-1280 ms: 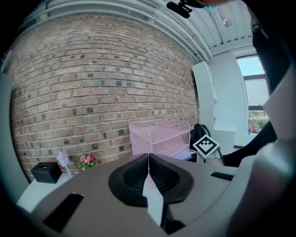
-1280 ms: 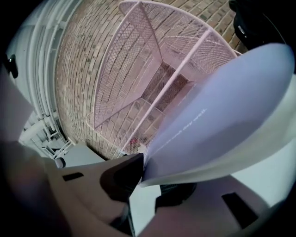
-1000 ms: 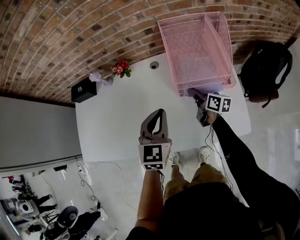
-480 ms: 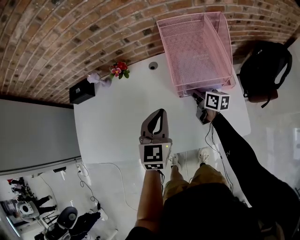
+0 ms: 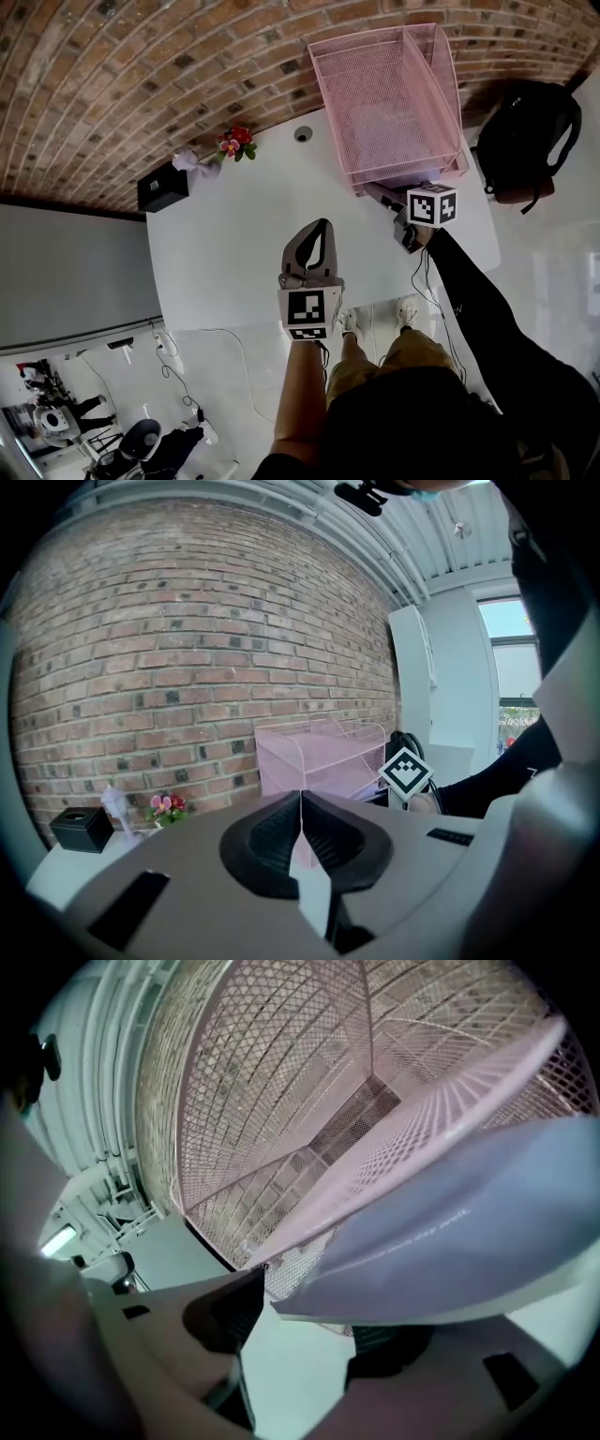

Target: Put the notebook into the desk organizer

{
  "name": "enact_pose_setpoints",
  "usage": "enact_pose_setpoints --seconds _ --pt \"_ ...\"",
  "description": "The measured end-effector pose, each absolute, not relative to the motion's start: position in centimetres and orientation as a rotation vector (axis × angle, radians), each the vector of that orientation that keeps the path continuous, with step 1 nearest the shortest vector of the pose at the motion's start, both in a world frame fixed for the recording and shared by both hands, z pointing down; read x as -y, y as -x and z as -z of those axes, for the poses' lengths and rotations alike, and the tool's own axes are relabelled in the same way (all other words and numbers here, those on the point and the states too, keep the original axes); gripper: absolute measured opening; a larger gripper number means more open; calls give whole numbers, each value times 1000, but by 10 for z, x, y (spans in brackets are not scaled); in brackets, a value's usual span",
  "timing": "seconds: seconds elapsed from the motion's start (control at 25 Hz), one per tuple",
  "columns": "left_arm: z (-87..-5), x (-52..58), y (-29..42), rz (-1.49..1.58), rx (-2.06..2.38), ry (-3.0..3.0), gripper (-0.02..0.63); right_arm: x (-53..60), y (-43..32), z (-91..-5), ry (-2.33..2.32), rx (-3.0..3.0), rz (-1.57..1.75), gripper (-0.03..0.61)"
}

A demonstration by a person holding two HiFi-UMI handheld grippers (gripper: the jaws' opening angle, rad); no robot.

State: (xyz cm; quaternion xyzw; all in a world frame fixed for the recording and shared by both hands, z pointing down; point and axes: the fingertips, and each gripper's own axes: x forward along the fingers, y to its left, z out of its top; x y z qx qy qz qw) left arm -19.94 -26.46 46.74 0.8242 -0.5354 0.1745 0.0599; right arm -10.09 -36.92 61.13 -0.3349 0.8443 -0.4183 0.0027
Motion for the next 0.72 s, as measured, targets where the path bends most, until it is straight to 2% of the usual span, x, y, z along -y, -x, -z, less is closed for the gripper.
enact_pose_setpoints --seconds 0.56,0.72 --pt "-470 270 193 -524 1591 -2496 17 313 104 -649 1058 -2863 1545 272" --pt "-466 272 190 -511 1589 -2509 17 295 102 -643 1075 -2939 1458 272"
